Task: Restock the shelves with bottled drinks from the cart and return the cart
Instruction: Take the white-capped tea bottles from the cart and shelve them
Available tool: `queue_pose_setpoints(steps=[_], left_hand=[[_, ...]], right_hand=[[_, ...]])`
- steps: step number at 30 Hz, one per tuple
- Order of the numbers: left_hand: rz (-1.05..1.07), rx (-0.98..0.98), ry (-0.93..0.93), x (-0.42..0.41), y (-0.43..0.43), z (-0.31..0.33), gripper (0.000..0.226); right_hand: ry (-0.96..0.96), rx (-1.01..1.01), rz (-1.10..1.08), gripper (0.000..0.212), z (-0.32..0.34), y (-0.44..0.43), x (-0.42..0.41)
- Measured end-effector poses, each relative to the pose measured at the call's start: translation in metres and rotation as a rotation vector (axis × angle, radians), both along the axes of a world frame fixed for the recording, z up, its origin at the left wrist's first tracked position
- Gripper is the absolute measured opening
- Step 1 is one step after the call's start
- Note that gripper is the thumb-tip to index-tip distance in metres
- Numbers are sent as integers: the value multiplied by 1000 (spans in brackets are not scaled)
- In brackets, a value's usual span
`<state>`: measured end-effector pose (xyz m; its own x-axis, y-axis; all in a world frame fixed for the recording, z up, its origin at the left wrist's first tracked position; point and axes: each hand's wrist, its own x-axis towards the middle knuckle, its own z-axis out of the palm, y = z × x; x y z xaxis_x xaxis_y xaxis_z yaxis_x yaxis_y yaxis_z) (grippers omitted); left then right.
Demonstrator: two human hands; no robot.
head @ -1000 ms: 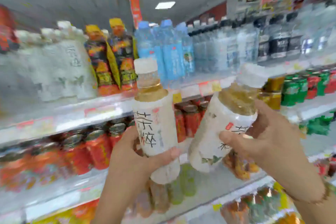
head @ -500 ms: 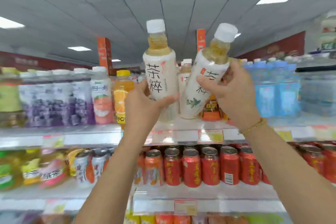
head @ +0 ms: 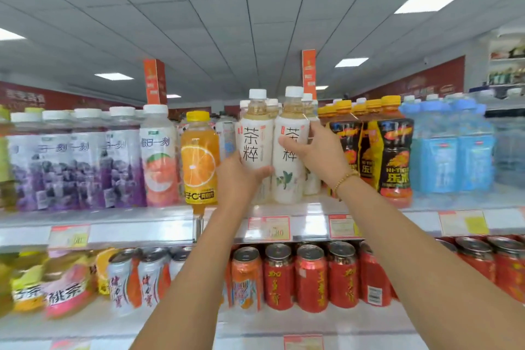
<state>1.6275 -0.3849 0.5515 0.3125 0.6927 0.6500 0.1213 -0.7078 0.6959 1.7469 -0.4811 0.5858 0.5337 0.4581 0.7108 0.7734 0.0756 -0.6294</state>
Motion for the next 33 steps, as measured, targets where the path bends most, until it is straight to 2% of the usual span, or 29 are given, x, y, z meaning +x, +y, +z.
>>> queue_pose_setpoints(steps=[4,8,11,14,17,20,24,28,33], left_hand=[[21,-12,57,3,9,-2,40],[100,18,324,-1,11,-1,36],[139,2,431,-4,11,-1,49],[183,22,470,-3,13,-2,52],[219,42,517,0,12,-1,51],[244,49,524,4,13,-2,47],[251,23,484,11,15,-1,35],[230,-11,469,18,21,-1,31],[235,-20,491,24,24,3,33]], right_hand=[[-145,-19,-117,50,-3,14,2],[-142,8,-98,71,-16,23,6],[-135,-48,-122,75,-25,13,4],[-224,-207,-231,66,-39,1,-3],[-145,-318,-237,61,-44,0,-7],[-148,-385,-251,54,-38,8,-8],[-288,-482,-314,40,-30,17,-8],[-333,-573,-399,53,-22,23,-5],[-354,-579,-384,49,-22,30,-4]])
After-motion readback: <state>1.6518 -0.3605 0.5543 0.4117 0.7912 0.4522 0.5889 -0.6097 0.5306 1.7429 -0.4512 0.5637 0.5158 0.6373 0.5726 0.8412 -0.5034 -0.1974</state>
